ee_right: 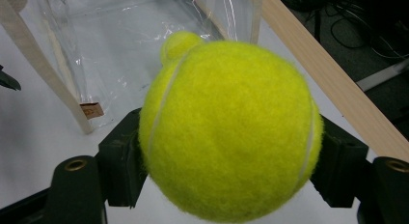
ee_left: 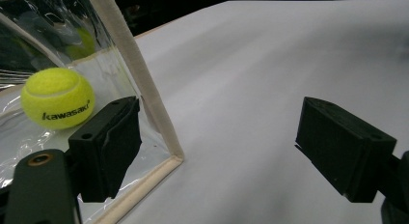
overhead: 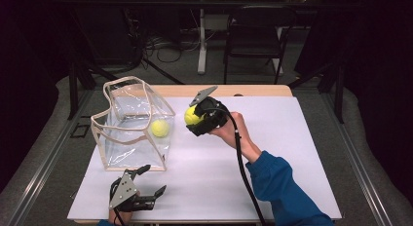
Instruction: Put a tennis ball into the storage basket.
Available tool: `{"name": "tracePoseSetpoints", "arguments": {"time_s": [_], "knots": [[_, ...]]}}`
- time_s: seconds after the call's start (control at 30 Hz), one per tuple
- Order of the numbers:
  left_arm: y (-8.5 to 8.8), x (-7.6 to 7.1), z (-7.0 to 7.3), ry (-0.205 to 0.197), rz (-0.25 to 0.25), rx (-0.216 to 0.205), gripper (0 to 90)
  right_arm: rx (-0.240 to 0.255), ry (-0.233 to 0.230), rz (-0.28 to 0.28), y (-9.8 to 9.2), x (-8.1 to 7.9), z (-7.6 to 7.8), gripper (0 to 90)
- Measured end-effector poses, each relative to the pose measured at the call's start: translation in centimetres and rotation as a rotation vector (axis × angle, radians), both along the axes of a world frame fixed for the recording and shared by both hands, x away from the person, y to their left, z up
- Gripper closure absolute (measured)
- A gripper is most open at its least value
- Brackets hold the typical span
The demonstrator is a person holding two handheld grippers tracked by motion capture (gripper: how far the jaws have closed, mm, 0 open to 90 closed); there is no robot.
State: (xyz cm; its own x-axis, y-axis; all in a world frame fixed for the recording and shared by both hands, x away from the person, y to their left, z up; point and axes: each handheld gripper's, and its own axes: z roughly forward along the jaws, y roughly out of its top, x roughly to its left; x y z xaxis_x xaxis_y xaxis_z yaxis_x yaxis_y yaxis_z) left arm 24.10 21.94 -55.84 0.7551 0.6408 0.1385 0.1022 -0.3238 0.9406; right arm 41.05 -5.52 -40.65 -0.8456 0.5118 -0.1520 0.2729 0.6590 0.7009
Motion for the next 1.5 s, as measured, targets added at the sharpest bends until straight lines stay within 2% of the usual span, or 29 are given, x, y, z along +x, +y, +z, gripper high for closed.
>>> {"name": "tracePoseSetpoints", "arguments": {"time_s": [0.77,1.13,1.5], "knots": [[0.0,0.0,0.0,0.0,0.0,-0.002,16.0,0.021,-0.037,0.022,1.2,0.1,1.4,26.0],[0.0,0.0,0.0,0.002,0.0,-0.002,16.0,0.05,-0.048,0.031,1.7,0.2,1.8,26.0],[0.1,0.0,0.0,0.001,0.002,-0.007,16.0,0.053,-0.062,0.04,2.4,0.1,2.7,26.0]]}}
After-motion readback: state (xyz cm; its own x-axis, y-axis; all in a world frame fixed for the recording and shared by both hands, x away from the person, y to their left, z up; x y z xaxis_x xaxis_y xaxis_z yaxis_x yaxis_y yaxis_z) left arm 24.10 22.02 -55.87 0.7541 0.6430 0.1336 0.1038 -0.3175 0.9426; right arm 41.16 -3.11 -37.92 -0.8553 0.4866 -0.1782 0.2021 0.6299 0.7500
